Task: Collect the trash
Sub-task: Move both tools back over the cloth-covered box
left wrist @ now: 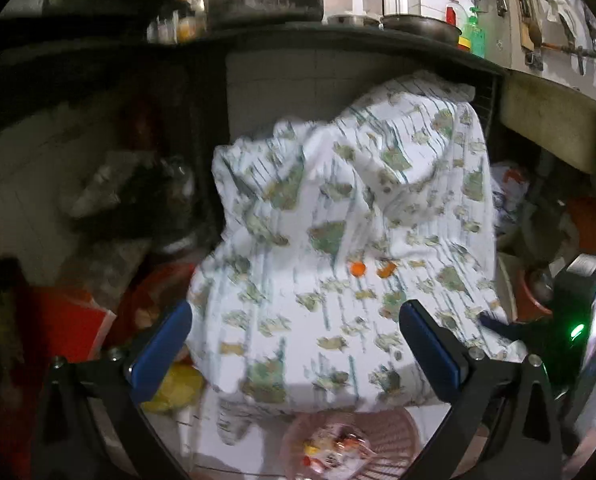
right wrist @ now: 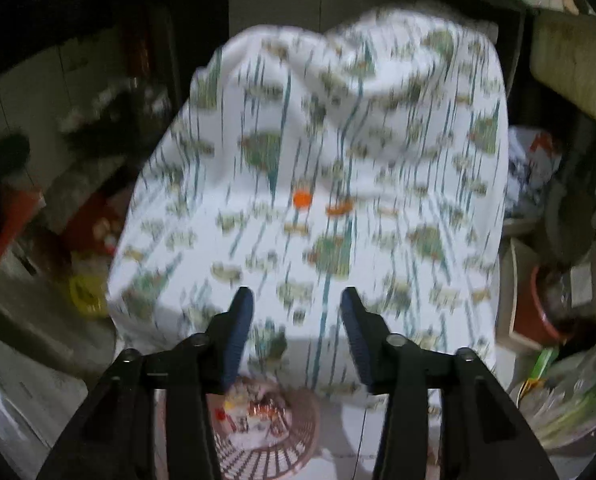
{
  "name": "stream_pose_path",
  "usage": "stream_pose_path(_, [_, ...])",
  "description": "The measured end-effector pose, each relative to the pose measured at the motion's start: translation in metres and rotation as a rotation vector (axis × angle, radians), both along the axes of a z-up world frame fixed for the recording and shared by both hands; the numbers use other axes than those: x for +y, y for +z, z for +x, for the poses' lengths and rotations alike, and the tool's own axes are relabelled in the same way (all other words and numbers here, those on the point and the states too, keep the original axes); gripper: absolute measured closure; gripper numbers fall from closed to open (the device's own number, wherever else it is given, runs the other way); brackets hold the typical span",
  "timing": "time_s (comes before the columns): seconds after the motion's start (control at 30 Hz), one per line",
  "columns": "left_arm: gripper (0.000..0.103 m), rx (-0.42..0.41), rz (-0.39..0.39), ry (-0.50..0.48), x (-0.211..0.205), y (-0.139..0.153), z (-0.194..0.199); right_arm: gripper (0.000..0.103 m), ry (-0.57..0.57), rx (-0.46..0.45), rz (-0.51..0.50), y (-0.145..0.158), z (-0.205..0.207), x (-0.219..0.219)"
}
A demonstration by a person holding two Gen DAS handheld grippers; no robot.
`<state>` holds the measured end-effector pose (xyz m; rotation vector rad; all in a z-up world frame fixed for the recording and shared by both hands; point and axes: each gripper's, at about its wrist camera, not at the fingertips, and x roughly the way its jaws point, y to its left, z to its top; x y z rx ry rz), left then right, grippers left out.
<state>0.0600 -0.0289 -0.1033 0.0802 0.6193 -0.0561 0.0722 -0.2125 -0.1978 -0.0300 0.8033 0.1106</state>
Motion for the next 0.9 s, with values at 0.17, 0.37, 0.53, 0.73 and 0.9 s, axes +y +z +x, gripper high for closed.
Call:
stream_pose_path(0.17, [0.000,-0.086,-0.033,0.011,0.002,0.037,-0.001,0.028,-0.007,-0.116,-0.001,0.051,0.014,-0.016])
stream_pose_path(0.37, [0.000,-0.179,-0.131,-0.020,0.006,0.065,0.012,0.018,-0.024,-0.215,-0.020,0.093,0.029,-0.040])
stream_pose_path(0.53, [0.000,-0.237,-0.025,-0.033,-0.008,0.077,0.032,0.018,-0.066,-0.266,-0.067,0.112,0.041,-0.061])
stream_pose_path(0.73, [0.000,-0.210,0.001,-0.023,-0.003,0.064,0.063,0.018,-0.141,-0.271,-0.053,0.117,0.058,-0.086])
stream_pose_path(0.9, [0.000,-0.201,-0.017,0.059,0.006,0.025,0.090,0.018,-0.142,-0.279,-0.089,0.101,0.076,-0.094])
